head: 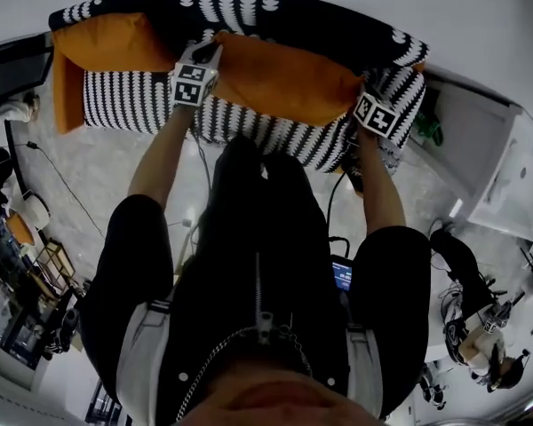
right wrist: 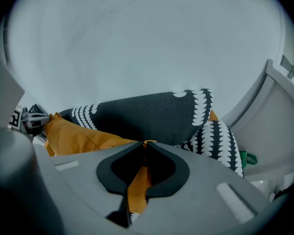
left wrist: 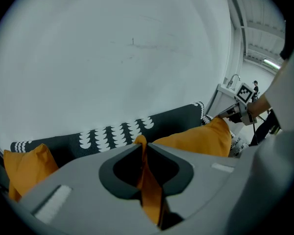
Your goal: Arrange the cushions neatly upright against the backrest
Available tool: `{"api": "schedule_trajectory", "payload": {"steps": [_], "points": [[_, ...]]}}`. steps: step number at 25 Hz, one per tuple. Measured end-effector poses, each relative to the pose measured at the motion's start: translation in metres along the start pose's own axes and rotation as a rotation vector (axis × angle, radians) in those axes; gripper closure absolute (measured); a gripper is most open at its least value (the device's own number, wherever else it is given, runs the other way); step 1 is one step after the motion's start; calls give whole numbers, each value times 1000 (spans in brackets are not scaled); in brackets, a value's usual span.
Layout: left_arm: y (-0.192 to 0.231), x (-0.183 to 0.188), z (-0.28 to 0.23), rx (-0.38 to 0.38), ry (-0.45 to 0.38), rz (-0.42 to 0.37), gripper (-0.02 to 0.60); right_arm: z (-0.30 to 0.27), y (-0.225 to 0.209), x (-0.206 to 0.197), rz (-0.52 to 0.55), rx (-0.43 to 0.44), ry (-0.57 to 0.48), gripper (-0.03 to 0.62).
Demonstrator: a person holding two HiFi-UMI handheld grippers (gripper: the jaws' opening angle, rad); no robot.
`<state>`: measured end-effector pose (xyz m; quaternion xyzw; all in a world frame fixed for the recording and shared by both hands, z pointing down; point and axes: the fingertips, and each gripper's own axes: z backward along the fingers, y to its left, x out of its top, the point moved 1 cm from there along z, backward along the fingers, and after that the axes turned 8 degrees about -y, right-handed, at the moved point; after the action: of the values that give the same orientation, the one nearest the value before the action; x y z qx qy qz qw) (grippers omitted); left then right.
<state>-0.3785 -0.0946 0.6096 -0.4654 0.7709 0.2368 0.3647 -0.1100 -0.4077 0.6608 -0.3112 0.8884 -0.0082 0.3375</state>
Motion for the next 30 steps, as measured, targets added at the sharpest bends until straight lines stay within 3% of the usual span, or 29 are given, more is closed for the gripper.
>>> {"api": "schedule_trajectory", "payload": {"steps": [12,17,23,25,27,30], "points": [[36,3,-30,19,50,26,538,-31,12,67,-16,5,-126,568],[38,7,-37,41,60,-8,537,-42,10,88,9,0,-149,566],[42,-2,-41,82,68,20,531,-48,5,100,-21,8,-187,563],[45,-6,-36,103,65,-12,520,-48,12,96,-27,37,-204,539],[44,-7,-32,127,54,-46,519,-43,14,95,-23,38,-236,469],[47,-7,-21,174,34,-55,515,-26,12,98,-11,-13,-304,468]]}}
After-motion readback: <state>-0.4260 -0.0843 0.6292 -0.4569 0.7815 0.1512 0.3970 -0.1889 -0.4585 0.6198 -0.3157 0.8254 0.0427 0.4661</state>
